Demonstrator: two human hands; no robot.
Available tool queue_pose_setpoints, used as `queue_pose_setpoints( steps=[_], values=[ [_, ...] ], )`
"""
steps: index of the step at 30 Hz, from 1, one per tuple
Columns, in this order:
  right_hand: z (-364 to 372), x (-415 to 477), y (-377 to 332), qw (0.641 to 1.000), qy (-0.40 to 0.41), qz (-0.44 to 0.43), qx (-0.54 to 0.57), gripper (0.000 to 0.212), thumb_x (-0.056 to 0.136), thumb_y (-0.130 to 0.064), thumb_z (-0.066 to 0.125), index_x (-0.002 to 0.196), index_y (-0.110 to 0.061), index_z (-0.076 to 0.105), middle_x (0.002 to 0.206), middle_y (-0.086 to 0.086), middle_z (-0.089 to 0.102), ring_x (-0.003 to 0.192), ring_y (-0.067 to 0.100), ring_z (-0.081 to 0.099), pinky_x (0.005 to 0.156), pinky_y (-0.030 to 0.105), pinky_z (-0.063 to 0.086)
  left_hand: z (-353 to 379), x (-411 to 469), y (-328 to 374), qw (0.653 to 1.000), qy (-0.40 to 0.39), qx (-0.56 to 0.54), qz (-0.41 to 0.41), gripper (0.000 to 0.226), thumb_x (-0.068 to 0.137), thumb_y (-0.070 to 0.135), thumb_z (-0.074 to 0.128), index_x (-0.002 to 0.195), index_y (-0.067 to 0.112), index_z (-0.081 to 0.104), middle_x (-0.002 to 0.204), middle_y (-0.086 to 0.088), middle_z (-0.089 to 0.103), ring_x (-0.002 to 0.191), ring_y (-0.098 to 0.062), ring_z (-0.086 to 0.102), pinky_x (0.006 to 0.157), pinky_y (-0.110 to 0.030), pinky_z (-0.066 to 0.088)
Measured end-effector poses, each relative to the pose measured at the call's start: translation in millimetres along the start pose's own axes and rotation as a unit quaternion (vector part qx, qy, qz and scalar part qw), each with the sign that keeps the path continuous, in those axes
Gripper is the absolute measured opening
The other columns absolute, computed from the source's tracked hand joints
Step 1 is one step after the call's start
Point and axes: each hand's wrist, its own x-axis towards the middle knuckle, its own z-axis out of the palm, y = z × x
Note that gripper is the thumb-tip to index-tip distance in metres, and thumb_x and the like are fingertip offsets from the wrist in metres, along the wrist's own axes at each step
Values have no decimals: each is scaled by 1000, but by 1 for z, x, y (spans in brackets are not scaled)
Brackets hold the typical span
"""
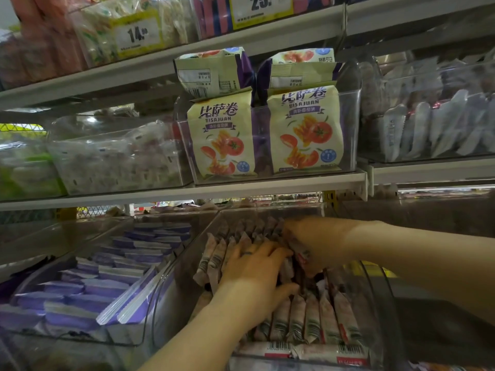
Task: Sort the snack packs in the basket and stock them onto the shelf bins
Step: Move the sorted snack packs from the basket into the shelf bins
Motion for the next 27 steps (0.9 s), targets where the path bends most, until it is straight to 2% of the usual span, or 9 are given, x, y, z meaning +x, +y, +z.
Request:
queue_pose_setpoints(
  steps=[3,5,8,13,15,18,20,23,27],
  values=[
    [-2,8,5,997,48,-4,66,18,80,-29,72,85,-24,55,81,-8,54,76,13,52,50,11,33,-1,10,-5,999,-14,38,-17,49,93,46,51,139,35,37,146,10,38,133,-20,37,115,-42,12],
    [0,10,5,995,18,-22,91,25,76,-35,75,75,-31,51,70,-16,48,64,3,47,47,8,29,-1,13,-8,999,-15,44,-9,49,93,44,52,139,36,38,146,11,39,133,-19,37,114,-41,14],
    [7,12,9,997,-25,-20,72,36,72,-40,78,93,-34,50,79,-19,47,67,-3,43,53,11,31,0,9,-13,999,-15,32,16,54,91,49,53,141,37,36,146,13,40,134,-15,36,111,-34,16],
    [10,17,7,998,-15,6,53,33,76,-36,76,99,-27,54,77,-15,47,66,4,45,52,16,31,-7,7,-20,997,-61,50,27,59,94,44,52,147,37,27,153,7,34,140,-14,28,115,-33,14],
    [2,11,6,998,-42,-3,53,46,73,-41,78,111,-26,57,93,-15,56,80,9,53,63,16,40,-13,8,-19,995,-90,39,26,59,95,38,53,148,38,26,154,6,32,141,-17,28,115,-36,16],
    [-10,-2,6,998,-64,13,14,68,73,-43,78,132,-21,51,125,-3,59,108,20,57,92,32,50,-19,1,-17,995,-103,-8,13,60,95,31,55,148,37,27,155,7,30,140,-18,30,117,-39,21],
    [-13,-11,4,998,-61,25,-9,70,77,-41,75,138,-24,45,132,-2,54,114,20,55,95,33,48,-23,-9,-15,997,-66,-43,7,56,95,30,55,146,34,32,152,9,34,136,-15,36,115,-34,25],
    [-14,-28,-4,999,-38,27,-5,61,82,-35,70,137,-27,45,131,-2,54,110,19,56,85,27,48,-35,-31,-12,997,36,-63,-2,44,95,31,52,138,36,43,142,14,45,125,-10,46,108,-32,30],
    [-14,-51,-33,994,105,-1,21,49,84,-35,66,130,-31,51,119,-6,61,95,10,57,75,21,49,-55,-79,-12,986,149,-73,-19,35,93,21,55,126,29,57,125,11,58,110,-13,55,96,-30,39]
  ],
)
